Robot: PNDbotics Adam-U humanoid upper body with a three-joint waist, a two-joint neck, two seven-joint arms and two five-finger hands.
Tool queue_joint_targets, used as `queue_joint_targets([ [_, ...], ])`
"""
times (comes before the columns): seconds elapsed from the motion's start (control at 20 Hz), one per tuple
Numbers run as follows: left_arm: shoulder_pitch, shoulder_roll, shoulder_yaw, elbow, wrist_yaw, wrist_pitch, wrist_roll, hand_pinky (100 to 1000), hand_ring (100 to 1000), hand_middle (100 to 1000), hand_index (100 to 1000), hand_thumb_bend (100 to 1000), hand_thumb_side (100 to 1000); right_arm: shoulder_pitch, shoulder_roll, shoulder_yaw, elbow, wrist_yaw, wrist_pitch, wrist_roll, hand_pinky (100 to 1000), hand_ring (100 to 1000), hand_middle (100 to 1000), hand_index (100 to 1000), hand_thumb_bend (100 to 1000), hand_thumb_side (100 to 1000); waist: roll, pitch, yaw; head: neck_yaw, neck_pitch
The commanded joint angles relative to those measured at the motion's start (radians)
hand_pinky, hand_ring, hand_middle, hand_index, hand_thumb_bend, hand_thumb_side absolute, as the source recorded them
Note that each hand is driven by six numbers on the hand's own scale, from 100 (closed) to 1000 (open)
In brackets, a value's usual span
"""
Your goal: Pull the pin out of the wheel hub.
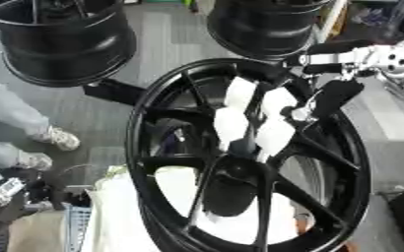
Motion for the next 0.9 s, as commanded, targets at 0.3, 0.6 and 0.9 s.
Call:
queue_joint_targets([
  [0.3, -0.017, 0.017, -0.002, -0.015, 0.000, -0.004, 0.000, 554, 477, 481, 661, 100, 1000, -0.019, -0.008, -0.006, 0.069, 0.010, 0.012, 0.001, 668, 453, 831, 935, 251, 257, 0.002, -0.011, 0.002, -0.003, -0.003],
  [0.6, -0.018, 0.016, -0.003, -0.016, 0.001, -0.003, 0.000, 555, 477, 480, 661, 100, 1000, -0.024, -0.003, -0.005, 0.100, 0.022, 0.005, -0.004, 666, 445, 821, 926, 244, 240, 0.002, -0.012, 0.004, -0.002, -0.003],
  [0.9, -0.020, 0.015, -0.004, -0.017, 0.001, -0.002, 0.000, 555, 477, 480, 661, 100, 1000, -0.025, 0.004, 0.001, 0.118, 0.029, -0.004, -0.005, 663, 436, 803, 906, 241, 231, 0.002, -0.010, 0.006, -0.002, -0.003],
])
